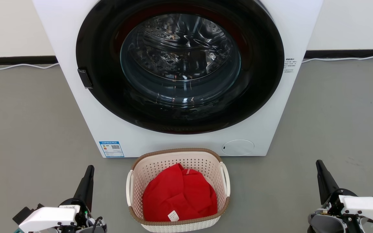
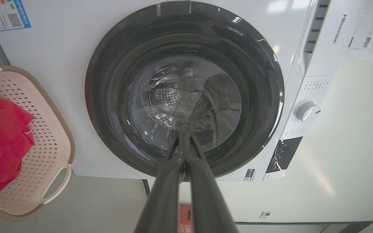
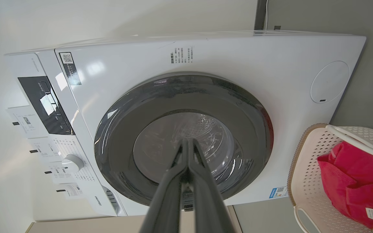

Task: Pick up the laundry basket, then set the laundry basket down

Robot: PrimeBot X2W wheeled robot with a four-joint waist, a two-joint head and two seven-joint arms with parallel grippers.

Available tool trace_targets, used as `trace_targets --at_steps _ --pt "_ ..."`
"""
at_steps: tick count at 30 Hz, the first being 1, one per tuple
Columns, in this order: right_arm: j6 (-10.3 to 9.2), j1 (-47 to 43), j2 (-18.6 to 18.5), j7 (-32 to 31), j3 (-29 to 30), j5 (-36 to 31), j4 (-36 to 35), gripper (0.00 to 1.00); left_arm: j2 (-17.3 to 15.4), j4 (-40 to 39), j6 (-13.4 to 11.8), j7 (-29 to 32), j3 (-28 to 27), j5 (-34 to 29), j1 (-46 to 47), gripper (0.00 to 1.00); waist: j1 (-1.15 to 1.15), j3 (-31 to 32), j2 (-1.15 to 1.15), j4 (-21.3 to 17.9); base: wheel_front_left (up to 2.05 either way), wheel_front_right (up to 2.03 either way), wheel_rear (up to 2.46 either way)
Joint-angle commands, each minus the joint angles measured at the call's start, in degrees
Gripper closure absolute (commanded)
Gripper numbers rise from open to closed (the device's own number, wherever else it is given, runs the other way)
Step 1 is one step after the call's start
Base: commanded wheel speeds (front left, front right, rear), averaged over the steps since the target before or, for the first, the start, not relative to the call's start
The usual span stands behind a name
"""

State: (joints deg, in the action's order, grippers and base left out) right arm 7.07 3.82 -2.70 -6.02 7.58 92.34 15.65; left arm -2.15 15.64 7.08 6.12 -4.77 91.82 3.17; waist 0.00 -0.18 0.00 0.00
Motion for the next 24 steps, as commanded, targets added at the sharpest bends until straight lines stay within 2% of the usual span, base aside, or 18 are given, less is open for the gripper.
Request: trace_targets --at_steps 1,24 --pt "0.42 2.4 -0.2 -0.5 -1.1 -0.2 -1.6 1.00 -0.7 -1.6 0.4 0.3 -1.7 0.4 3.0 1.00 0.00 0.0 0.00 0.0 0.00 0.00 0.00" --pt "0.42 2.4 -0.2 -0.5 -1.1 -0.2 -1.6 1.00 -0.7 -1.6 0.4 0.3 -1.7 0.4 3.0 1.00 0.00 0.0 0.00 0.0 0.00 0.00 0.00"
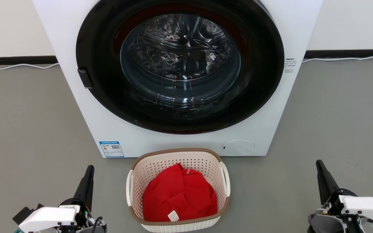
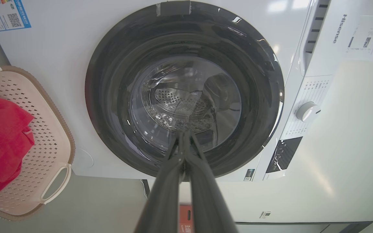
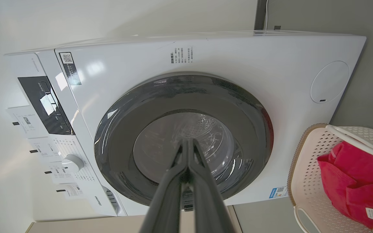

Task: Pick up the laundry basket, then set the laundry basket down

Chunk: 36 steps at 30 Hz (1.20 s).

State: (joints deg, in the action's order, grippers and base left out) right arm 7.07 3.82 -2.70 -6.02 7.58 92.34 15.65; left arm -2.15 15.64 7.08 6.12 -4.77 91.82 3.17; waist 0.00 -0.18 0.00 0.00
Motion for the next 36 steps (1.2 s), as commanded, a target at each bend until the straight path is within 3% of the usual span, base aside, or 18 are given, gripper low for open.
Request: trace_targets --at_steps 1,17,18,30,36 --pt "0.42 2.4 -0.2 -0.5 -1.1 -0.2 -1.6 1.00 -0.7 -1.6 0.4 0.3 -1.7 0.4 3.0 1.00 0.00 0.0 0.00 0.0 0.00 0.00 0.00" --pt "0.42 2.4 -0.2 -0.5 -1.1 -0.2 -1.6 1.00 -0.7 -1.6 0.4 0.3 -1.7 0.4 3.0 1.00 0.00 0.0 0.00 0.0 0.00 0.00 0.00" --pt "0.00 0.0 0.0 0.0 0.0 0.0 0.0 0.00 0.0 0.0 0.0 0.0 0.0 0.0 0.0 0.00 0.00 0.0 0.00 0.0 0.00 0.00 0.00" --pt "-0.02 -2.0 0.4 1.2 -1.7 -0.4 1.9 0.00 0.4 1.6 0.0 -1.3 1.0 -0.9 -2.5 0.00 -0.13 0.1 0.00 0.0 0.00 0.00 0.00" --pt "0.01 -1.9 0.4 2.2 -2.4 -2.1 1.5 0.00 0.4 0.6 0.0 -2.3 1.5 -2.8 -2.6 0.00 -0.01 -0.1 0.00 0.1 0.00 0.00 0.00"
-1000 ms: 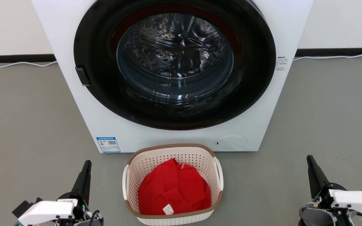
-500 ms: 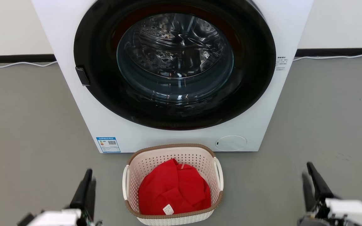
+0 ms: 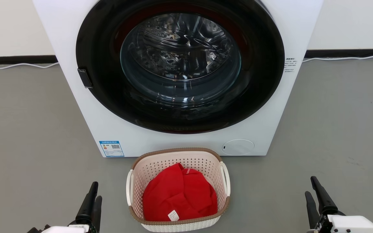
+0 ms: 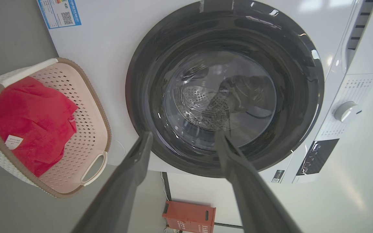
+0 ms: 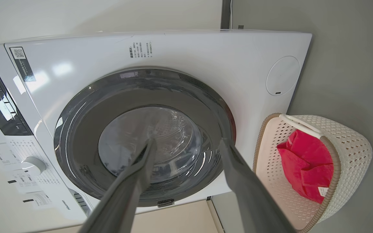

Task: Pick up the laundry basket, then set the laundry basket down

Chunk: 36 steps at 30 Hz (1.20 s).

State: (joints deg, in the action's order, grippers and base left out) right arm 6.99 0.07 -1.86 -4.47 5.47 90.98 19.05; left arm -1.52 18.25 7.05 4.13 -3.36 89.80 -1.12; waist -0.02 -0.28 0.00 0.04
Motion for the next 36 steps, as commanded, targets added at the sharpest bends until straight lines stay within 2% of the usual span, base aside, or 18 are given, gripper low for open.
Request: trace_targets --at_steps 1,12,29,36 --pt "0.09 1.9 -0.5 0.9 -0.4 -1.3 -2.0 0.00 -0.3 -2.1 0.1 -0.5 0.1 -1.2 1.7 0.00 0.01 0.0 0.00 0.0 0.00 0.00 0.00" --pt "0.13 2.1 -0.5 2.7 -2.1 -9.7 -3.9 0.00 -0.4 -4.6 -1.0 -2.4 1.1 -9.5 1.8 0.00 0.01 -0.3 0.00 0.1 0.00 0.00 0.00" --pt "0.19 1.7 -0.6 5.6 -5.9 -25.1 -6.0 0.00 -0.5 -7.8 -4.2 -5.2 4.8 -28.6 1.3 0.00 0.01 -0.2 0.00 0.2 0.00 0.00 0.00" --pt "0.21 1.6 -0.6 6.6 -7.2 -29.9 -6.3 0.00 -0.8 -8.2 -5.6 -6.2 6.2 -34.0 1.1 0.00 0.01 -0.2 0.00 0.2 0.00 0.00 0.00"
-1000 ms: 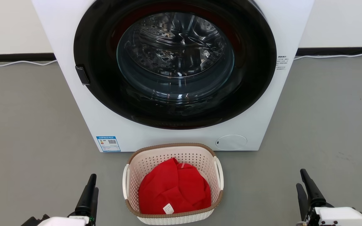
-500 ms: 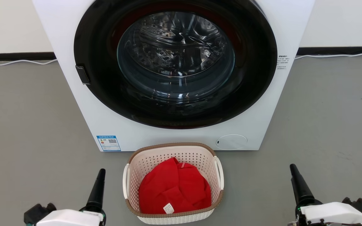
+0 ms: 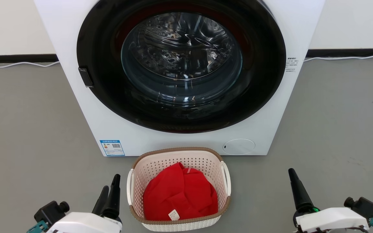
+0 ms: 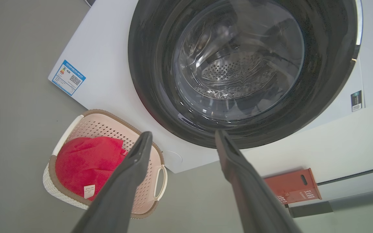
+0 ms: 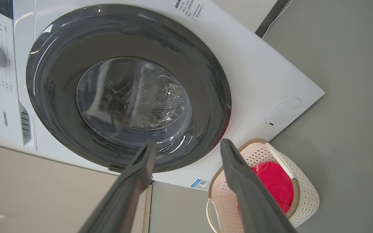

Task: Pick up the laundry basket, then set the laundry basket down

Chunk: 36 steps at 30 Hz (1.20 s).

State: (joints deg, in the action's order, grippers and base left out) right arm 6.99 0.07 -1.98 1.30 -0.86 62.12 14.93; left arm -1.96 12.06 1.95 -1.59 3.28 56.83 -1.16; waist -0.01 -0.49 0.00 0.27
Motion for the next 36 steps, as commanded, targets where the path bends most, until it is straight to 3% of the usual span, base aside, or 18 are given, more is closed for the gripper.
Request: trace_targets --at_steps 1,36 --pt "0.22 1.6 -0.5 1.0 -1.1 -1.9 -2.1 0.00 -0.4 -2.1 -0.8 -0.7 -0.2 -1.9 1.2 0.00 0.01 0.0 0.00 0.0 0.00 0.00 0.00" --pt "0.35 2.1 -0.7 7.0 -7.1 -26.2 -5.0 0.00 -2.2 -6.4 -7.6 -6.7 6.9 -27.3 1.7 0.00 0.01 -1.8 0.00 0.4 0.00 0.00 0.00"
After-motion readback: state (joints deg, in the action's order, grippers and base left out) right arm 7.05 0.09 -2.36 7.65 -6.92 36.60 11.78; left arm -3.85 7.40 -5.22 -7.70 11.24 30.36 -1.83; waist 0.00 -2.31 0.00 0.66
